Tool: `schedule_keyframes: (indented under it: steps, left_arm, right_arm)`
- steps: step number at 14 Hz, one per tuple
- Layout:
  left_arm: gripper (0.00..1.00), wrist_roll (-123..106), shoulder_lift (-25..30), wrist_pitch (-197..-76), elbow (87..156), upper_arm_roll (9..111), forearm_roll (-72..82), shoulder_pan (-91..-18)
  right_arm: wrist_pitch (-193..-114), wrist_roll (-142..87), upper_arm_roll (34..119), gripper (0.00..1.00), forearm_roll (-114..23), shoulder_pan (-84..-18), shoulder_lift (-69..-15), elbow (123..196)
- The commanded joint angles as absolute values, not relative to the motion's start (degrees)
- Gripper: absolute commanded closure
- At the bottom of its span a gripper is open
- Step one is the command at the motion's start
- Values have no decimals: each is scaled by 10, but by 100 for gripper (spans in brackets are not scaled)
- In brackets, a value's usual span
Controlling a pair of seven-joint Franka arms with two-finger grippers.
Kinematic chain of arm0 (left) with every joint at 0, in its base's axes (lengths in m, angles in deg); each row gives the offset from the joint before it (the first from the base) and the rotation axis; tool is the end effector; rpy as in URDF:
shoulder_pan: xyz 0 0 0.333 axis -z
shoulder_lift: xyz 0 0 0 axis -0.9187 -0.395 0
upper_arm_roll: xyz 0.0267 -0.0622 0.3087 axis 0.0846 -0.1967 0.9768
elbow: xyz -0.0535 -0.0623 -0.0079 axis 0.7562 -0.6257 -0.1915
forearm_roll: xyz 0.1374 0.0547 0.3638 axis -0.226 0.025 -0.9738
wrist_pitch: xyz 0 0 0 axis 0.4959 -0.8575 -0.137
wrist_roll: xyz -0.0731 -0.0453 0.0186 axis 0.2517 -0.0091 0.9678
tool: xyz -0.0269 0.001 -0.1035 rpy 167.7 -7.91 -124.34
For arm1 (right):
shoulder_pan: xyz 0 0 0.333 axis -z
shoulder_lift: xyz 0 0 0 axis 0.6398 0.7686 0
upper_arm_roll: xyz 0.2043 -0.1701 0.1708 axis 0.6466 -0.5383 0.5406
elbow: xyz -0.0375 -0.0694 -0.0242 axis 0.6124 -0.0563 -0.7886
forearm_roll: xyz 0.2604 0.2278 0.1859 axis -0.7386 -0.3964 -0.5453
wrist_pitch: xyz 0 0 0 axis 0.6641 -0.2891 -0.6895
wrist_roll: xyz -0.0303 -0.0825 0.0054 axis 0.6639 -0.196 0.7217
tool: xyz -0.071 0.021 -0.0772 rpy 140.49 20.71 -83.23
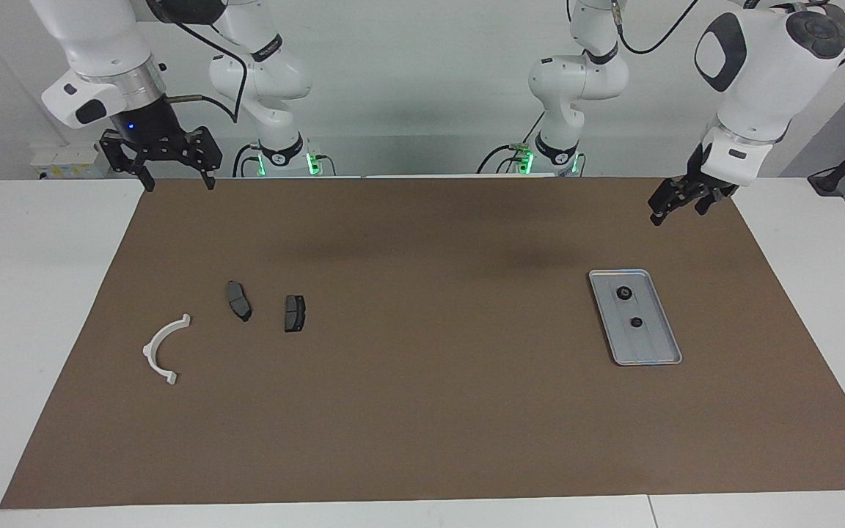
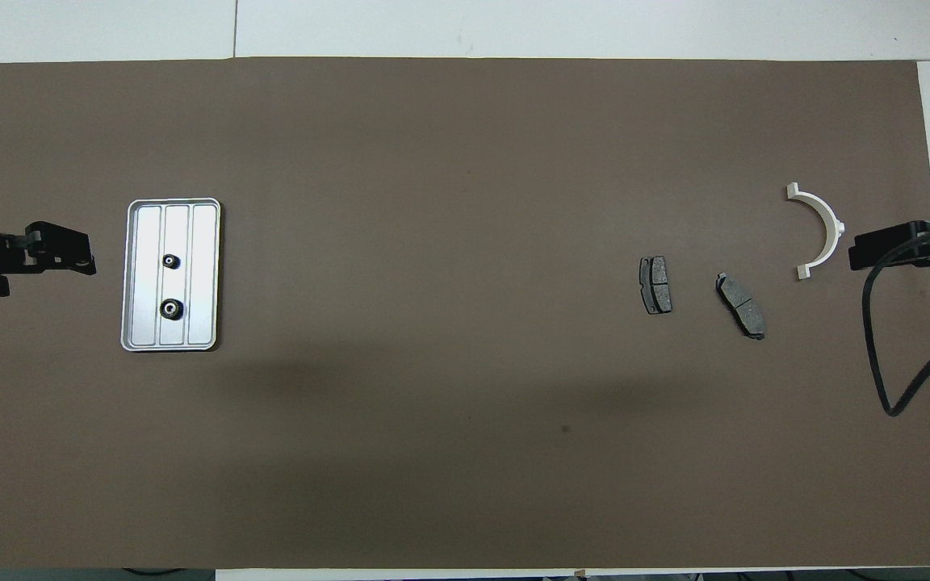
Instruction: Pick bearing gear from pile to tray
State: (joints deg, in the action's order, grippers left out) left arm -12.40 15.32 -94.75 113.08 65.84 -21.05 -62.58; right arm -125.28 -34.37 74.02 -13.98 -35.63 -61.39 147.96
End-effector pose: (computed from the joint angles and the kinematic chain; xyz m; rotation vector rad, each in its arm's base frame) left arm 0.5437 -0.0146 0.5773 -3.1184 -0.2644 0.0209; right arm 0.5305 0.0026 0.6458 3.1204 0.0468 0.0314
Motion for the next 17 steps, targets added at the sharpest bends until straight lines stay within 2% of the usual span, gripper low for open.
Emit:
schedule_keyframes:
  steps: [1, 17]
  left_arm:
    - [0, -136, 141, -931, 1109, 660, -203, -626]
    - [0, -156, 138, -938, 1094, 656, -204, -628]
  right_arm:
    - [-1256, -334, 744, 0, -156, -348, -621, 1486]
    - [-1255, -333, 744, 0, -156, -347, -623, 1494]
